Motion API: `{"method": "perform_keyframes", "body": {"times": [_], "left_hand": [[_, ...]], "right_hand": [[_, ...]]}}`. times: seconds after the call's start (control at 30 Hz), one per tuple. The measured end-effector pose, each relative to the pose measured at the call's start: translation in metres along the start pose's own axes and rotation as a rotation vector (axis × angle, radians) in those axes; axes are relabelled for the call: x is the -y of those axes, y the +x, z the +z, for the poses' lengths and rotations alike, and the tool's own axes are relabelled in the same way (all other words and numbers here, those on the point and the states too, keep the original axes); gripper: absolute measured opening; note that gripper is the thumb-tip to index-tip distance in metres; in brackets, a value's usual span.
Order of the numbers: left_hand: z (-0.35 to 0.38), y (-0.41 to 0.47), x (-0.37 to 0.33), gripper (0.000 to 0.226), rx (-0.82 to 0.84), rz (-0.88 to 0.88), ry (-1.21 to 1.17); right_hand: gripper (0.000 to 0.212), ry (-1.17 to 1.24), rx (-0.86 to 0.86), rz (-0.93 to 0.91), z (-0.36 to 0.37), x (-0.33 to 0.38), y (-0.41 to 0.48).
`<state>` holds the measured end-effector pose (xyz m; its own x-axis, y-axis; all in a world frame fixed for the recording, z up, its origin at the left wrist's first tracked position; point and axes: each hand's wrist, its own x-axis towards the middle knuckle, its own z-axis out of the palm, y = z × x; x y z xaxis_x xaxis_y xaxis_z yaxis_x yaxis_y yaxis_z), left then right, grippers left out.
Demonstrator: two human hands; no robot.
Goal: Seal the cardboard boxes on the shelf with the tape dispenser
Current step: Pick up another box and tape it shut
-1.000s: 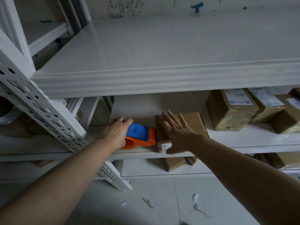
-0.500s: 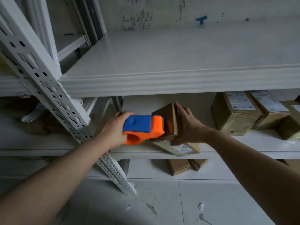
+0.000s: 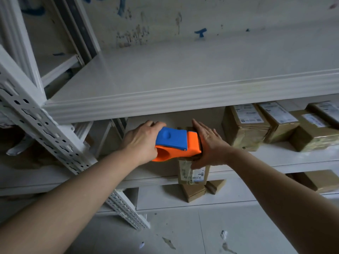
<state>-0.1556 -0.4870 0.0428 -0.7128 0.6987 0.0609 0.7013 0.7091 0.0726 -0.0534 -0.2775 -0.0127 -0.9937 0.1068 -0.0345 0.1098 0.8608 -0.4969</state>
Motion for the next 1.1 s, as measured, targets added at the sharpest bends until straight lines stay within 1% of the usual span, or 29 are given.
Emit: {"method": "perform_keyframes", "body": {"times": [0.07,0.13,0.27,0.33,0.5,0.6,0.7,0.8,0.87,0.93,1.0,1.1], "left_hand": [[-0.004,0.001,0.001,0.079,-0.007,0.008,0.007],[-0.008,0.001,0.004,0.078,-0.026,0.009,-0.001],[-0.017,0.000,0.044,0.070,-0.068,-0.103,-0.065],[-0.015,-0.003,0.062,0.069,-0.063,-0.128,-0.082],[0.009,-0.006,0.070,0.061,-0.097,-0.110,-0.138],[0.027,-0.005,0.065,0.054,-0.047,-0.097,-0.100],[0.042,-0.003,0.057,0.050,-0.035,-0.102,-0.120],[0.047,-0.002,0.053,0.052,-0.020,-0.107,-0.140],[0.044,-0.001,0.053,0.053,-0.016,-0.109,-0.123],[0.042,-0.002,0.056,0.055,-0.002,-0.110,-0.103],[0.042,-0.003,0.059,0.057,0.009,-0.115,-0.090],[0.044,-0.006,0.059,0.058,0.006,-0.111,-0.112]], "right_hand": [[0.145,0.071,-0.048,0.032,0.000,-0.003,0.002],[0.145,0.070,-0.052,0.050,-0.001,-0.008,0.000],[0.147,0.043,-0.020,0.082,-0.004,-0.016,-0.003],[0.146,0.044,-0.004,0.066,-0.003,-0.015,-0.002],[0.143,-0.017,0.009,0.077,-0.006,-0.012,-0.003],[0.140,-0.058,0.020,0.063,-0.005,-0.008,-0.004],[0.135,-0.176,0.046,0.043,-0.006,-0.003,-0.004],[0.138,-0.474,0.105,0.003,-0.007,0.007,-0.005],[0.141,-0.585,0.109,-0.060,0.002,0.019,-0.007],[0.138,-0.575,0.146,-0.074,0.010,0.028,-0.006],[0.137,-0.558,0.207,-0.038,0.006,0.035,0.001],[0.144,-0.573,0.225,0.037,-0.001,0.043,0.017]]}}
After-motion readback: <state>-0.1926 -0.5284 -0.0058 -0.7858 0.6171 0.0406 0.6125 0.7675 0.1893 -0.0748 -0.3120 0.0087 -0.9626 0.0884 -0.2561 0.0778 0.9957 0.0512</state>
